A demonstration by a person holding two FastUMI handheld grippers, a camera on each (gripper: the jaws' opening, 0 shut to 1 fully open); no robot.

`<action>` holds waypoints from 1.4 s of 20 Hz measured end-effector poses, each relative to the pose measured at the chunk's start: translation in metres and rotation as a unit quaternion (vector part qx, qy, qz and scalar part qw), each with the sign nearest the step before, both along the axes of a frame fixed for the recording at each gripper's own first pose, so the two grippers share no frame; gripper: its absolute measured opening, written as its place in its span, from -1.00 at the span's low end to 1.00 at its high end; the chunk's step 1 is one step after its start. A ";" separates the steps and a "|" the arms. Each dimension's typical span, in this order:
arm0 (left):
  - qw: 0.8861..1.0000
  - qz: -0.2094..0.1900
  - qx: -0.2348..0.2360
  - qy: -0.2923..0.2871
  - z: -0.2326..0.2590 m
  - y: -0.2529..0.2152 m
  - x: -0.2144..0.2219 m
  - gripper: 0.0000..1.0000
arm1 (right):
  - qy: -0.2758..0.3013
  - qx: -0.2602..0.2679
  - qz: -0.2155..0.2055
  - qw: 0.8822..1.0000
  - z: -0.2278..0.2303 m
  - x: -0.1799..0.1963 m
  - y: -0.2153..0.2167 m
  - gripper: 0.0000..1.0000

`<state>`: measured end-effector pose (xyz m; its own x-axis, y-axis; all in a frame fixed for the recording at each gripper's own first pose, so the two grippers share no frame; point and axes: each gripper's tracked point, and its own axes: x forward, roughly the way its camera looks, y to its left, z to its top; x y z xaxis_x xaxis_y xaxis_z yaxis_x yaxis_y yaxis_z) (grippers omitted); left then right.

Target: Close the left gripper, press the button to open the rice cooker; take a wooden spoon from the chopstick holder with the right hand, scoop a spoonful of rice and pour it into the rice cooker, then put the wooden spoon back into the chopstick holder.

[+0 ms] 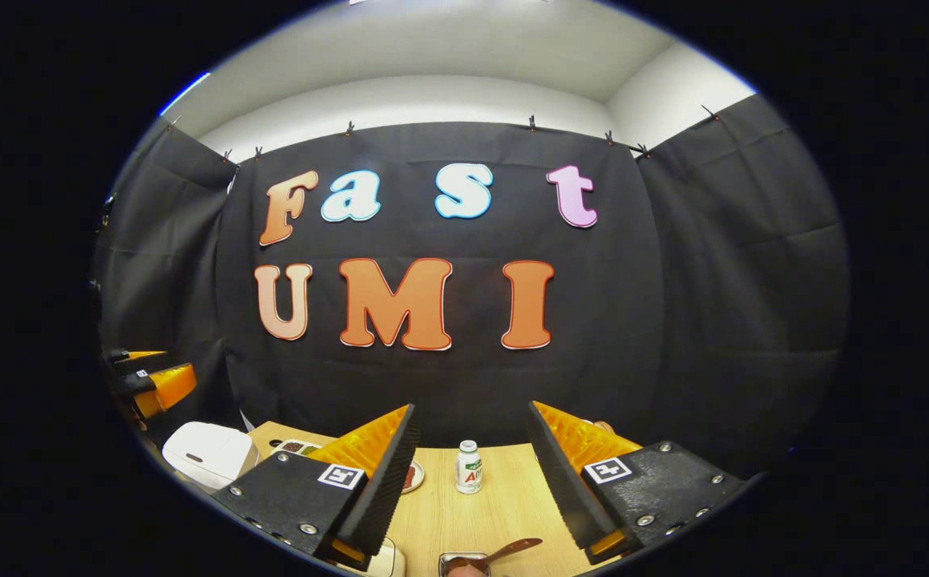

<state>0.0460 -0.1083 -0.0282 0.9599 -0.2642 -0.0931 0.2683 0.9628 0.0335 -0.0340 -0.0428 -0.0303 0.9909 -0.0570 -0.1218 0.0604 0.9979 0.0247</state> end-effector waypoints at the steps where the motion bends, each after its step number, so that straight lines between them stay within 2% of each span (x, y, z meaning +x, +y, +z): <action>1: 1.000 -0.004 0.000 -0.002 -0.001 -0.004 -0.003 0.80 | 0.000 0.006 0.001 1.000 -0.001 -0.002 0.004 0.70; 4: 1.000 -0.005 0.000 -0.003 -0.009 -0.009 -0.010 0.91 | 0.003 0.023 0.004 1.000 -0.003 -0.003 0.018 0.70; 8: 1.000 -0.014 0.004 -0.003 -0.016 -0.015 -0.016 0.89 | 0.001 0.012 0.008 1.000 -0.005 0.000 0.018 0.70; 15: 1.000 -0.004 0.001 -0.015 -0.005 -0.002 -0.010 0.89 | -0.015 0.004 0.027 1.000 0.000 0.005 0.025 0.70; 28: 1.000 0.009 0.008 -0.019 -0.002 0.016 -0.012 0.92 | -0.007 0.006 0.054 0.998 -0.020 0.010 0.048 0.70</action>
<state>0.0336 -0.0923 -0.0305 0.9673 -0.2462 -0.0603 0.2496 0.9666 0.0579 -0.0243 0.0052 -0.0505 0.9928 0.0526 -0.1077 -0.0488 0.9981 0.0368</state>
